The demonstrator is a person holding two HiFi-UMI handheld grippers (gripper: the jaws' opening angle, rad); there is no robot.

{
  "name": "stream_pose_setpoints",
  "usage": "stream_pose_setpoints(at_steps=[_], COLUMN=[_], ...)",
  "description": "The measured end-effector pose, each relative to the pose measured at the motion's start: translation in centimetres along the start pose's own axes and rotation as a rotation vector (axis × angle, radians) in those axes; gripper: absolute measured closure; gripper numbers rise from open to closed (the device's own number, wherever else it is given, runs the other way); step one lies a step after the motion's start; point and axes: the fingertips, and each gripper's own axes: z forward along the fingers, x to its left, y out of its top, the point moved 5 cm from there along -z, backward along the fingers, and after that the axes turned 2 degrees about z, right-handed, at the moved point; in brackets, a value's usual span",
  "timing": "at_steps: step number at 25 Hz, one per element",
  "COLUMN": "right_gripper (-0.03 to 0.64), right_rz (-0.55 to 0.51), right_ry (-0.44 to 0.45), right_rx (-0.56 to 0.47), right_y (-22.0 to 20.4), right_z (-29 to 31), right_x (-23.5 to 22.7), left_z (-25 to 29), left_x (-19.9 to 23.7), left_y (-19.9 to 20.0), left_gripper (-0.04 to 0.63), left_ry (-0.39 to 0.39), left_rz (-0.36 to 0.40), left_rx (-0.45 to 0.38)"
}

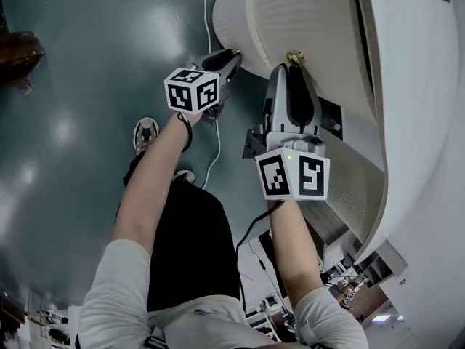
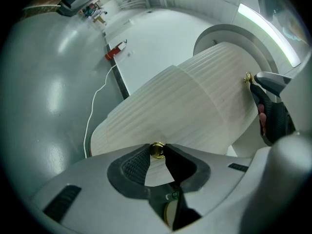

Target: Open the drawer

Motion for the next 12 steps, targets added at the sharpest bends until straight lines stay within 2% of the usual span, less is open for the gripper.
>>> stream_pose_setpoints(at_steps=[2, 12], right_gripper=[0.569, 0.571], right_rz=[-0.005, -0.054], right_ry=[-0.016, -0.006], right_rx=[-0.001, -0.009], right_y=[0.17, 0.20], right_z=[0.25, 0.43], right_x=[-0.09, -0.36], left_z=[-0.08, -0.10], left_x=[0.04, -0.02], left_y=[0.05, -0.08], left_gripper=[0.494, 0.495], left_ry=[0.004, 0.003], left_rz=[-0.004, 0.004], left_rx=[-0.001, -0.004])
